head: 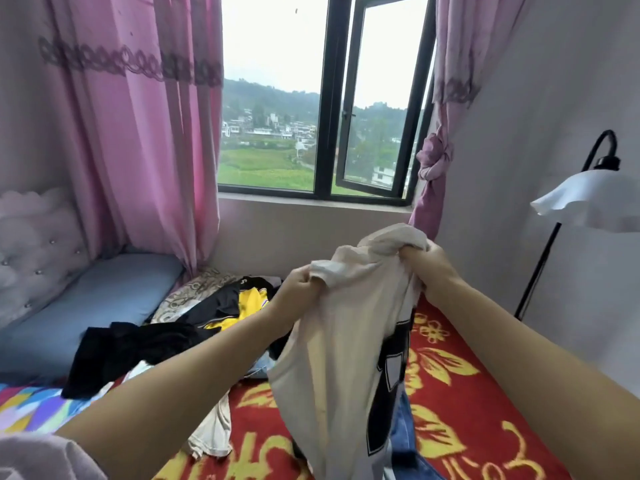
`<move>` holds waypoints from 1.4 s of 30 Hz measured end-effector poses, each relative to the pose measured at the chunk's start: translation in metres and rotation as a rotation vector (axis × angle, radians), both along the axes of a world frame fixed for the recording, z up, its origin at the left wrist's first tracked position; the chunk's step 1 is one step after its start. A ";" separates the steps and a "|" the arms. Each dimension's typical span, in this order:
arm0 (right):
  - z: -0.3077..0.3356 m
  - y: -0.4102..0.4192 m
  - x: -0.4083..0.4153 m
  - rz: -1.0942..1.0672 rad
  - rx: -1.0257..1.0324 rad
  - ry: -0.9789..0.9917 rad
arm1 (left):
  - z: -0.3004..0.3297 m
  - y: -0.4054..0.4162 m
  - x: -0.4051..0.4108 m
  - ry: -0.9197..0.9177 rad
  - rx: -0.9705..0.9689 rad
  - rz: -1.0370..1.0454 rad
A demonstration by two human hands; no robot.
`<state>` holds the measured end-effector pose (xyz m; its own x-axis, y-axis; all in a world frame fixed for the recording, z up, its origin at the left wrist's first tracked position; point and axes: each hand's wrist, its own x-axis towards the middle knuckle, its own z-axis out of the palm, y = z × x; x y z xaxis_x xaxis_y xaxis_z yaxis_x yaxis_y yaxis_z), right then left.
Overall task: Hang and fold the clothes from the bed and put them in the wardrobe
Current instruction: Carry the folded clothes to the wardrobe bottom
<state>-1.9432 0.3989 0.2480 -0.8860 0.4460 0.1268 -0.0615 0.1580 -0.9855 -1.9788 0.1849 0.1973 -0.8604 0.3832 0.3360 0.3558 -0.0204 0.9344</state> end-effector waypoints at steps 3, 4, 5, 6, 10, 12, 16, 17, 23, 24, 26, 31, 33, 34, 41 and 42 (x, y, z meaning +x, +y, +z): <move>-0.004 0.010 0.015 0.110 0.440 -0.032 | 0.026 -0.004 -0.004 0.043 -0.008 -0.042; -0.001 0.005 0.021 0.231 0.578 -0.048 | 0.034 -0.001 -0.004 0.042 -0.070 -0.089; 0.004 -0.005 0.027 0.369 0.690 -0.061 | 0.040 0.004 -0.003 0.073 -0.170 -0.137; 0.007 -0.014 0.030 0.495 0.758 -0.072 | 0.046 0.010 -0.001 0.140 -0.299 -0.185; 0.011 -0.033 0.031 0.664 0.564 -0.130 | 0.053 0.025 0.004 0.248 -0.385 -0.211; 0.012 -0.030 0.033 0.587 0.498 -0.127 | 0.054 0.019 -0.005 0.221 -0.258 -0.117; 0.028 -0.017 0.030 0.455 0.342 0.050 | 0.039 -0.008 -0.022 0.106 -0.344 -0.063; 0.033 -0.015 0.028 0.420 0.308 0.097 | 0.031 -0.015 -0.025 0.091 -0.401 -0.045; 0.042 0.023 0.024 0.072 0.342 0.275 | 0.008 -0.073 -0.042 -0.049 -0.441 0.162; 0.039 0.029 0.024 0.074 0.354 0.259 | 0.012 -0.082 -0.046 -0.072 -0.418 0.179; 0.030 0.031 0.024 0.132 0.365 0.227 | 0.023 -0.092 -0.052 -0.099 -0.352 0.201; 0.016 0.024 0.023 0.299 0.265 0.224 | 0.049 -0.086 -0.057 -0.119 -0.162 0.297; 0.019 0.029 0.026 0.337 0.363 0.191 | 0.052 -0.089 -0.059 -0.039 -0.146 0.292; 0.021 0.032 0.027 0.330 0.443 0.166 | 0.053 -0.093 -0.059 0.015 -0.159 0.264; 0.027 0.053 0.037 0.312 0.624 0.099 | 0.052 -0.112 -0.061 0.010 -0.412 -0.137; 0.028 0.054 0.038 0.326 0.585 0.048 | 0.054 -0.115 -0.063 -0.026 -0.422 -0.186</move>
